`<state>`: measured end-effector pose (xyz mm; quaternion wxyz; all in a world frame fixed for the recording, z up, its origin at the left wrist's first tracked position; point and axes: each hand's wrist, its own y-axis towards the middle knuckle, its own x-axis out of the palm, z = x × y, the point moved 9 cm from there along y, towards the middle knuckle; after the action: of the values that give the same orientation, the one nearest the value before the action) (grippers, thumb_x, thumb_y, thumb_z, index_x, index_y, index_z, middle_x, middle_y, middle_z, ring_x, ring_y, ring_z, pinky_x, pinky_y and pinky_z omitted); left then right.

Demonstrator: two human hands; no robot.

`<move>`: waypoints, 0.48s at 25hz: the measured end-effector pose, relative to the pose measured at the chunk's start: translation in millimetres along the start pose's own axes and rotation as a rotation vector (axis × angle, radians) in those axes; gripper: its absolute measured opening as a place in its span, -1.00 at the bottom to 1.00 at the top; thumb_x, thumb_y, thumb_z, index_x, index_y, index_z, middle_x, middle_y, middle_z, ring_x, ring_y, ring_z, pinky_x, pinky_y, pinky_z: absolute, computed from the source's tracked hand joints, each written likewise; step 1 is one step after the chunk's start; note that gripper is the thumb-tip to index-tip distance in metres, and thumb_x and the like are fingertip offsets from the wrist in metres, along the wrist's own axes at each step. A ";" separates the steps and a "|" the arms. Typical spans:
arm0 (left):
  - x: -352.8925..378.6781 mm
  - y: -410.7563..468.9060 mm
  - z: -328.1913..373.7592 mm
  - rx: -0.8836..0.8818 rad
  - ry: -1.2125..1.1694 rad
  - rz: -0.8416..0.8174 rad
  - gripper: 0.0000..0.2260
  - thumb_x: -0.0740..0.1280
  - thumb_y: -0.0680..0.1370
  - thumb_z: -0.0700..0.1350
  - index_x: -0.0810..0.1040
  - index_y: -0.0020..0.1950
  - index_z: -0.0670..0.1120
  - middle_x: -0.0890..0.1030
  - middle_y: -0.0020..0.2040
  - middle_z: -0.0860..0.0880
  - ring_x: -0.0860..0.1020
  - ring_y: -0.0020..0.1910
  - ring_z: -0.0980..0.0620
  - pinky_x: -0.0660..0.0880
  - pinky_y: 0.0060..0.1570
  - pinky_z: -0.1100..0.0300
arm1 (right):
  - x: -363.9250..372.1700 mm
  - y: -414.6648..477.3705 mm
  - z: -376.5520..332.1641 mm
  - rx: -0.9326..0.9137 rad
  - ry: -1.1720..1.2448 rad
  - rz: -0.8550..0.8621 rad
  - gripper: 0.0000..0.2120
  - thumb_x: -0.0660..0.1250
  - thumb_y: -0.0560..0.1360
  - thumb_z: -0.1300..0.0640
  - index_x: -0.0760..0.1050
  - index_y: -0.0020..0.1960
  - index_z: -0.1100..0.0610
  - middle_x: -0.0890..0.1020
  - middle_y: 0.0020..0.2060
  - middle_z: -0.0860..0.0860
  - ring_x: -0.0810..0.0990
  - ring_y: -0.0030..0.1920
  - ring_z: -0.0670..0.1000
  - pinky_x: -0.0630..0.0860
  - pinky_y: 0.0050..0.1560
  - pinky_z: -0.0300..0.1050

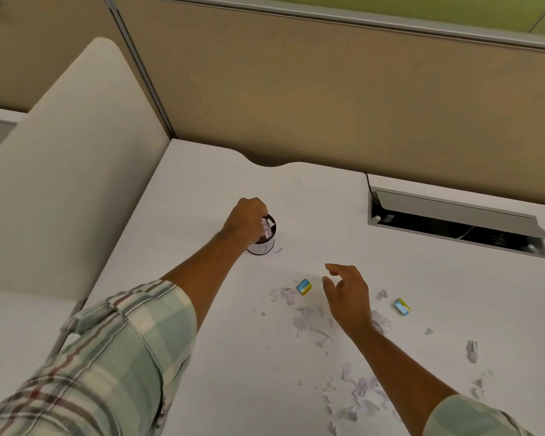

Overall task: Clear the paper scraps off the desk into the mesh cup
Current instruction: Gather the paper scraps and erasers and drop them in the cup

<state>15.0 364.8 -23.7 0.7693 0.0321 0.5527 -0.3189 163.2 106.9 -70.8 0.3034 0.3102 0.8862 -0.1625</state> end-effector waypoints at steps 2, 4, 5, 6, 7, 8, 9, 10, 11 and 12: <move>-4.0 1.7 -0.8 0.003 0.022 0.012 -0.58 0.55 0.47 -0.07 0.61 0.30 -0.13 0.62 0.24 -0.13 0.58 0.24 -0.12 0.50 0.22 0.13 | -10.6 -13.6 11.3 0.011 -0.013 0.013 -0.75 0.41 0.56 0.15 0.59 0.23 0.03 0.62 0.08 -0.05 0.56 -0.26 -0.10 0.60 -0.07 -0.11; -4.0 0.0 -1.0 -0.005 0.042 0.007 -0.62 0.55 0.47 -0.08 0.63 0.26 -0.13 0.64 0.21 -0.14 0.60 0.20 -0.13 0.53 0.19 0.11 | -22.3 -27.2 21.8 0.013 -0.013 0.027 -0.76 0.41 0.57 0.15 0.59 0.23 0.01 0.63 0.07 -0.08 0.56 -0.26 -0.11 0.58 -0.09 -0.16; -3.2 -1.1 0.0 -0.007 0.058 0.001 -0.65 0.54 0.48 -0.08 0.65 0.22 -0.15 0.66 0.18 -0.15 0.62 0.17 -0.13 0.56 0.18 0.10 | -27.3 -34.0 26.1 0.010 -0.015 0.031 -0.76 0.41 0.57 0.15 0.58 0.23 0.00 0.63 0.06 -0.10 0.56 -0.27 -0.11 0.57 -0.10 -0.19; -1.1 -2.1 1.8 -0.005 0.079 -0.009 -0.69 0.53 0.50 -0.08 0.67 0.19 -0.17 0.68 0.15 -0.16 0.64 0.15 -0.14 0.59 0.18 0.08 | -31.7 -40.9 29.8 0.008 -0.016 0.031 -0.77 0.40 0.57 0.13 0.58 0.22 -0.02 0.63 0.05 -0.13 0.57 -0.27 -0.10 0.55 -0.11 -0.22; 2.1 -4.0 2.7 -0.001 0.106 -0.019 -0.73 0.50 0.52 -0.09 0.67 0.18 -0.17 0.68 0.14 -0.17 0.64 0.13 -0.15 0.60 0.18 0.06 | -35.6 -47.8 33.3 0.007 -0.018 0.029 -0.77 0.40 0.57 0.12 0.58 0.21 -0.05 0.63 0.03 -0.15 0.57 -0.26 -0.08 0.54 -0.13 -0.24; 6.1 -6.0 3.4 0.003 0.146 -0.034 -0.75 0.47 0.54 -0.10 0.67 0.18 -0.18 0.68 0.13 -0.18 0.64 0.13 -0.16 0.60 0.17 0.05 | -39.8 -54.8 36.9 0.008 -0.021 0.026 -0.78 0.40 0.57 0.11 0.58 0.20 -0.07 0.62 0.01 -0.17 0.57 -0.23 -0.07 0.53 -0.15 -0.26; 9.8 -8.5 3.5 0.005 0.187 -0.051 -0.76 0.44 0.56 -0.11 0.66 0.18 -0.18 0.67 0.14 -0.19 0.64 0.13 -0.17 0.60 0.17 0.06 | -43.7 -61.7 40.7 0.009 -0.032 0.022 -0.79 0.39 0.57 0.10 0.59 0.18 -0.08 0.62 0.00 -0.19 0.58 -0.20 -0.07 0.52 -0.17 -0.27; 13.3 -10.8 2.7 0.005 0.229 -0.072 -0.78 0.43 0.57 -0.13 0.66 0.18 -0.18 0.66 0.14 -0.20 0.65 0.12 -0.17 0.60 0.17 0.06 | -47.4 -68.3 44.4 0.005 -0.049 0.017 -0.80 0.39 0.57 0.10 0.59 0.16 -0.09 0.61 -0.02 -0.20 0.58 -0.17 -0.08 0.52 -0.17 -0.28; 16.9 -11.8 2.6 0.001 0.254 -0.092 -0.78 0.41 0.57 -0.15 0.66 0.18 -0.19 0.65 0.16 -0.20 0.65 0.13 -0.18 0.59 0.18 0.07 | -51.4 -74.7 48.6 -0.002 -0.067 0.011 -0.81 0.39 0.57 0.11 0.59 0.15 -0.09 0.61 -0.03 -0.21 0.58 -0.15 -0.08 0.52 -0.17 -0.29; 19.9 -12.0 4.0 0.000 0.286 -0.110 -0.78 0.39 0.58 -0.16 0.65 0.20 -0.19 0.64 0.18 -0.21 0.65 0.14 -0.19 0.58 0.20 0.07 | -55.6 -80.2 53.4 -0.005 -0.083 0.007 -0.82 0.39 0.57 0.11 0.59 0.15 -0.09 0.61 -0.02 -0.21 0.59 -0.14 -0.09 0.53 -0.17 -0.29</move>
<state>15.8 344.7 -35.8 0.6641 0.0471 0.6575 -0.3528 169.2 -4.1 -68.1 0.3411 0.3055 0.8722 -0.1717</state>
